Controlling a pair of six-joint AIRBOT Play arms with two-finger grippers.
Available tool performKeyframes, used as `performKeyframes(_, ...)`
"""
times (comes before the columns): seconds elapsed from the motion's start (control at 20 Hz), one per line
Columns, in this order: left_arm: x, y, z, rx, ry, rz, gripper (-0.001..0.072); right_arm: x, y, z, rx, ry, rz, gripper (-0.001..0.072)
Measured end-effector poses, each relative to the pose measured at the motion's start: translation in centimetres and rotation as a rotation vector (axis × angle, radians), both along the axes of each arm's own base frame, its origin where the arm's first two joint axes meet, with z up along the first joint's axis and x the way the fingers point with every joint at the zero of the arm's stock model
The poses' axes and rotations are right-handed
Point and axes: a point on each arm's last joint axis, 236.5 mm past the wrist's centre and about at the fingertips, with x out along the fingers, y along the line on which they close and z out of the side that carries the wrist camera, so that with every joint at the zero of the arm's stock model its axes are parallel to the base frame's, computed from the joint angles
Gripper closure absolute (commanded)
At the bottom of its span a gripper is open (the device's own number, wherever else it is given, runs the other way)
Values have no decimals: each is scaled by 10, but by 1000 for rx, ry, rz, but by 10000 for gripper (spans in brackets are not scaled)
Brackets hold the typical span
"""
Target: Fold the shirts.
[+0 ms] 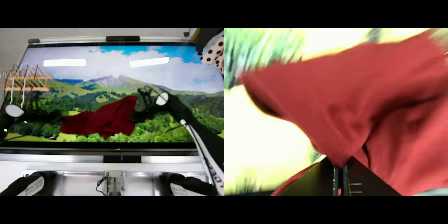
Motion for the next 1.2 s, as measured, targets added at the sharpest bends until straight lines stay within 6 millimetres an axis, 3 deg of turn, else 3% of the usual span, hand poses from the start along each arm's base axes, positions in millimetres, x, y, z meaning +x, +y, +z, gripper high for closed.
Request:
performKeyframes(0.05, 17, 1, 33, 12, -101, -15, 674, 8, -7, 19, -32, -65, 31, 638)
performKeyframes(0.15, 50, 3, 131, 50, -366, -42, 674, 30, -23, 78, -102, -246, 80, 638)
performKeyframes(0.25, 58, 2, 253, 84, -657, -54, 674, 48, -34, 163, -129, -477, 79, 638)
performKeyframes(0.3, 50, 0, 316, 91, -805, -55, 674, 52, -36, 213, -118, -605, 63, 638)
performKeyframes(0.4, 9, -10, 445, 73, -1120, -48, 674, 43, -38, 323, -43, -871, 1, 638)
performKeyframes(0.45, -24, -18, 502, 48, -1266, -50, 674, 27, -37, 377, 28, -990, -33, 638)
performKeyframes(0.5, -56, -24, 544, 25, -1383, -56, 675, 6, -36, 425, 102, -1100, -58, 638)
performKeyframes(0.55, -87, -28, 577, 12, -1481, -59, 675, -16, -37, 462, 161, -1179, -76, 638)
performKeyframes(0.65, -142, -30, 622, 18, -1641, -48, 675, -59, -46, 509, 234, -1288, -112, 638)
performKeyframes(0.75, -161, -21, 635, 71, -1683, -10, 675, -87, -60, 523, 236, -1310, -151, 638)
performKeyframes(0.8, -160, -15, 634, 101, -1672, 17, 674, -95, -68, 518, 205, -1287, -168, 638)
performKeyframes(0.9, -145, 0, 617, 175, -1597, 59, 674, -99, -86, 488, 97, -1185, -194, 638)
performKeyframes(1.0, -110, 13, 574, 244, -1439, 68, 673, -95, -103, 443, -27, -1034, -207, 638)
performKeyframes(1.05, -87, 18, 543, 268, -1332, 63, 673, -91, -110, 418, -82, -956, -210, 637)
performKeyframes(1.1, -67, 23, 510, 288, -1226, 55, 673, -85, -115, 390, -134, -874, -212, 638)
performKeyframes(1.2, -26, 29, 424, 292, -980, 22, 673, -67, -119, 336, -209, -744, -211, 638)
